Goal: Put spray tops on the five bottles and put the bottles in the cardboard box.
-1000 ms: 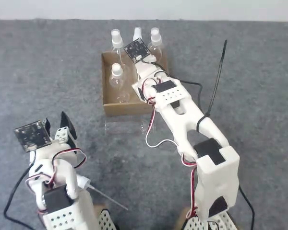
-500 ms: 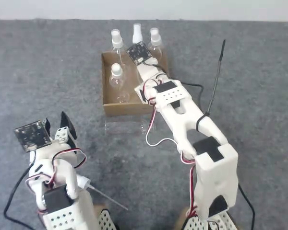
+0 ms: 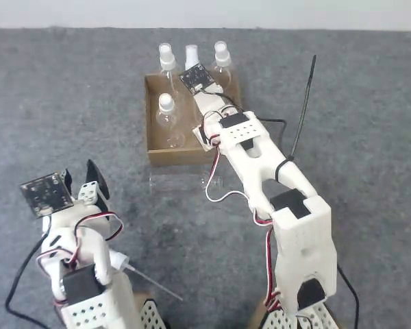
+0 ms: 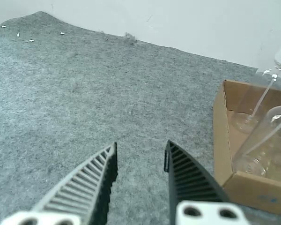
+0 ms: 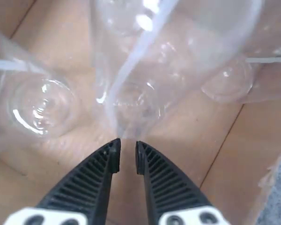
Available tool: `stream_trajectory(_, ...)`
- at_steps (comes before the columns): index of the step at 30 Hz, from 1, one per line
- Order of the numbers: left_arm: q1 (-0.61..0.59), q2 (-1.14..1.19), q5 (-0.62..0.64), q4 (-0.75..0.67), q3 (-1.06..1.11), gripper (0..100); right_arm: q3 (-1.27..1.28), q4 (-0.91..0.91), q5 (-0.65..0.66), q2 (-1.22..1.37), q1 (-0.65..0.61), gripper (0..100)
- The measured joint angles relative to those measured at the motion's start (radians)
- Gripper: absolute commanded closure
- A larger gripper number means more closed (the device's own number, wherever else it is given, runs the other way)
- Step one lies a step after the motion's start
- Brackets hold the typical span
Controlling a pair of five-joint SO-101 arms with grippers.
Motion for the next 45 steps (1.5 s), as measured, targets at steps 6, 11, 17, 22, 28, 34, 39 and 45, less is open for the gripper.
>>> stream_trajectory(6,0.0,0.0,0.0,0.0,0.0,84,-0.002,-0.028,0.003,0.0,0.0,99.2)
stream_trajectory(11,0.0,0.0,0.0,0.0,0.0,84,-0.002,-0.075,0.011,0.029,0.0,99.2)
stream_trajectory(17,0.0,0.0,0.0,0.0,0.0,84,-0.018,-0.146,0.011,0.063,0.0,99.2)
stream_trajectory(22,0.0,0.0,0.0,0.0,0.0,84,-0.075,-0.153,0.008,0.104,-0.002,99.1)
stream_trajectory(28,0.0,0.0,0.0,0.0,0.0,84,-0.1,-0.143,0.008,0.118,-0.002,99.1)
stream_trajectory(34,0.0,0.0,0.0,0.0,0.0,84,-0.115,-0.063,0.006,0.098,-0.002,99.1)
stream_trajectory(39,0.0,0.0,0.0,0.0,0.0,84,-0.104,-0.008,0.006,0.068,0.0,99.1)
stream_trajectory(45,0.0,0.0,0.0,0.0,0.0,84,-0.101,0.029,0.006,0.049,0.002,99.0)
